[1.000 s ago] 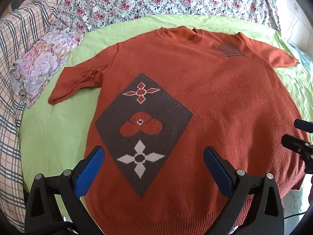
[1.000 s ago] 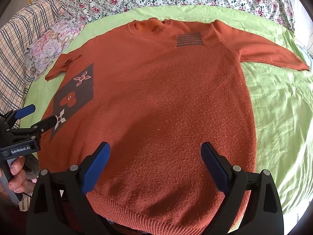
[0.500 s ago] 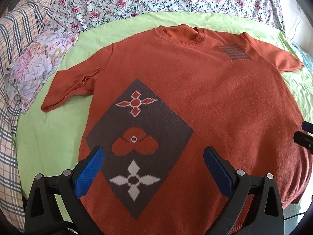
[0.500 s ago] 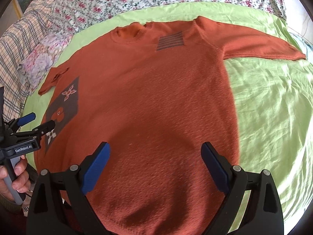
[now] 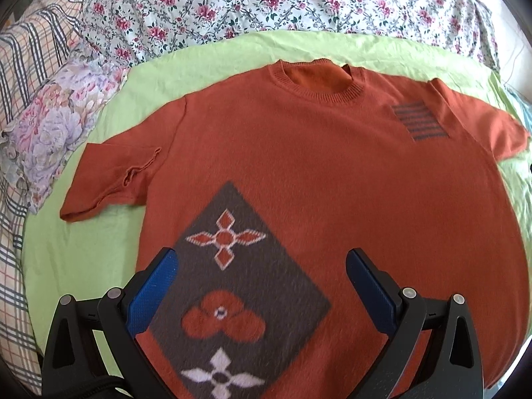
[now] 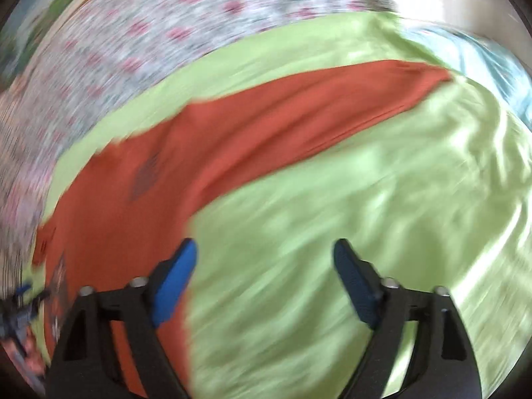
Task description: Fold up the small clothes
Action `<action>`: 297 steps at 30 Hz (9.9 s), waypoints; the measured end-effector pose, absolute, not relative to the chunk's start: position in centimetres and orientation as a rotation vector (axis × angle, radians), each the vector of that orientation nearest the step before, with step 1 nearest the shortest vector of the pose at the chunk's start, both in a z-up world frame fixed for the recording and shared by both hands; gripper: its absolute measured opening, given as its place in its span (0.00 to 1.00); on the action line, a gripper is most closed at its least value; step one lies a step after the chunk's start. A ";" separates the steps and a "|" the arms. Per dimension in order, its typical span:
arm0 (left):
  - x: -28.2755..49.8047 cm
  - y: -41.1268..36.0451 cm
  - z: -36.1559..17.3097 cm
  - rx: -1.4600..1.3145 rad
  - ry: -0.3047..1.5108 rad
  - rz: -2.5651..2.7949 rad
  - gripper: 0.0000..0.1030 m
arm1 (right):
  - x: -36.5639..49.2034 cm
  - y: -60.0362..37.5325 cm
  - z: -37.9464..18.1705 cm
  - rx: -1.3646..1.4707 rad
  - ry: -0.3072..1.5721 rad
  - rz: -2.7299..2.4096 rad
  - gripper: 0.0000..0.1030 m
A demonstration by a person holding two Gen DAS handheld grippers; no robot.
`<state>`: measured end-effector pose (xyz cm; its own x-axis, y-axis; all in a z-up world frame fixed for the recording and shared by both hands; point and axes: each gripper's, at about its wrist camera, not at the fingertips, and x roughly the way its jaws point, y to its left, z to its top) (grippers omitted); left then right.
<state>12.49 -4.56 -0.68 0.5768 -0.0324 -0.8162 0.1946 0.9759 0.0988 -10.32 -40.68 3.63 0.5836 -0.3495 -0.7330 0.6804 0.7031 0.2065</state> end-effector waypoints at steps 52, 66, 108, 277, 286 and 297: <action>17.9 2.1 -3.7 -0.004 1.032 -0.209 0.98 | 23.1 -19.7 -1.5 0.731 0.863 0.165 0.08; 29.0 -0.8 -6.3 -0.198 1.053 -0.376 0.81 | 13.9 -22.4 1.3 0.771 0.726 0.058 0.36; 29.5 1.2 -7.0 -0.127 0.963 -0.353 0.07 | 9.1 -39.0 -1.2 0.452 0.851 -0.469 0.10; 1.6 16.1 -4.9 -0.053 1.096 -0.358 0.58 | -15.8 -23.7 0.5 0.521 0.816 -0.256 0.36; -1.6 17.6 -6.7 -0.143 1.141 -0.456 0.57 | -21.3 -22.5 -2.0 0.586 0.852 -0.165 0.36; -2.0 17.9 -7.3 -0.211 1.131 -0.592 0.50 | -20.4 -21.2 -3.8 0.630 0.826 0.035 0.38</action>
<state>-1.95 17.87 -7.25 0.2929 -0.5434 -0.7868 0.3363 0.8288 -0.4472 -20.38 -21.23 -3.83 0.6880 0.2667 -0.6750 0.2082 0.8184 0.5356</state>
